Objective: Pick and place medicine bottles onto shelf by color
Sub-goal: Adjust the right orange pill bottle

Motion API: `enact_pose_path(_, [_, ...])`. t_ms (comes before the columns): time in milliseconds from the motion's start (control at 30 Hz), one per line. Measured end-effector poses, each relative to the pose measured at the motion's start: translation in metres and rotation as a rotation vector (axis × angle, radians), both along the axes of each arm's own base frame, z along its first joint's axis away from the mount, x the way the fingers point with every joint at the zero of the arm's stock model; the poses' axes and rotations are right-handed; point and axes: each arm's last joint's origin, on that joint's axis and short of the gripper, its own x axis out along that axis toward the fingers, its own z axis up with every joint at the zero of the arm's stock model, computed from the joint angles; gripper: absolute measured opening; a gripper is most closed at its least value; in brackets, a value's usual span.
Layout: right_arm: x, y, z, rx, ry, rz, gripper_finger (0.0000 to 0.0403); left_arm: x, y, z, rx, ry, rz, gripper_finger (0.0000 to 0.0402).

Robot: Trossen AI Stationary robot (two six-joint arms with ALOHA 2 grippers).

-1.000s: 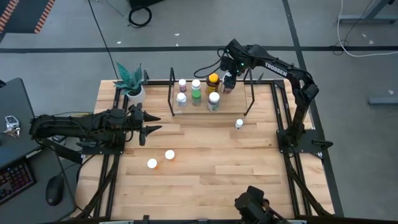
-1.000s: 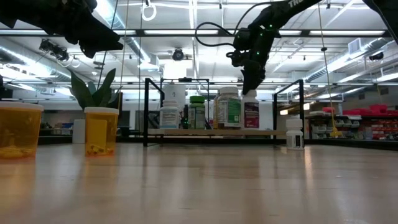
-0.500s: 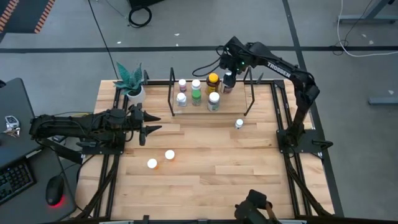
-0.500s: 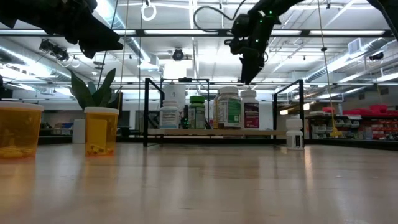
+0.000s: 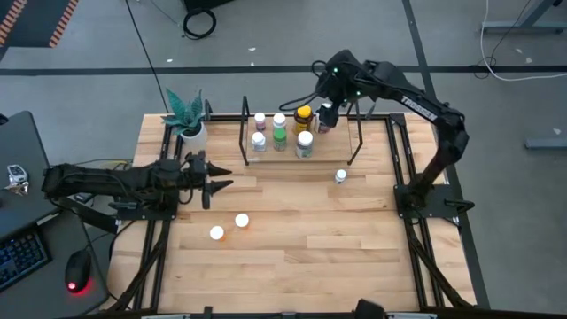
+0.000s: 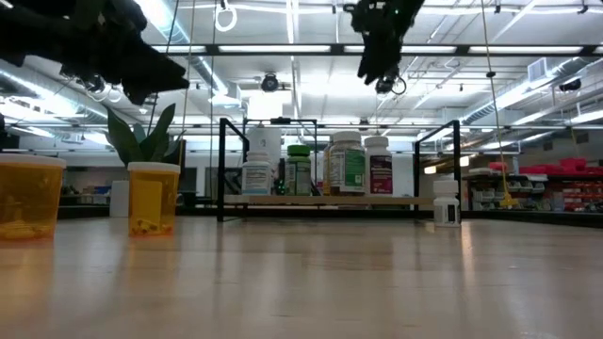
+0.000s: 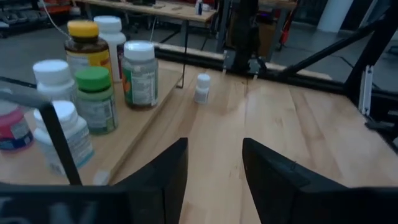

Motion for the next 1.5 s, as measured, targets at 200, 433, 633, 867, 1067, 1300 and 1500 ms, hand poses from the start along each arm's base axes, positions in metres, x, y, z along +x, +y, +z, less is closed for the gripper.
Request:
enact_pose_path(200, [0.024,0.038,-0.001,0.005,-0.044,0.111,0.0323,-0.012,0.0,0.006,0.027,-0.055,-0.005,0.0141])
enact_pose_path(433, [0.056,0.082,-0.018,-0.051,-0.102,0.214,0.0322,-0.027,-0.001,0.006,0.043,-0.144,-0.005,0.0119])
enact_pose_path(633, [0.075,0.116,-0.028,-0.077,-0.198,0.321,0.0322,-0.027,-0.001,-0.007,0.018,-0.166,-0.003,0.0112])
enact_pose_path(867, [0.087,0.138,-0.038,-0.086,-0.268,0.38,0.0322,-0.027,-0.001,-0.006,-0.018,-0.196,0.001,0.0121])
enact_pose_path(1067, [0.11,0.147,-0.061,-0.088,-0.391,0.416,0.0322,-0.027,-0.001,-0.006,-0.007,-0.194,0.0,0.0121])
enact_pose_path(1300, [0.139,0.153,-0.094,-0.033,-0.393,0.43,0.0322,-0.027,-0.001,-0.007,-0.009,-0.193,0.0,0.0115])
enact_pose_path(1500, [0.16,0.166,-0.114,0.023,-0.339,0.436,0.0322,-0.027,-0.001,-0.007,-0.01,-0.193,0.0,0.0123])
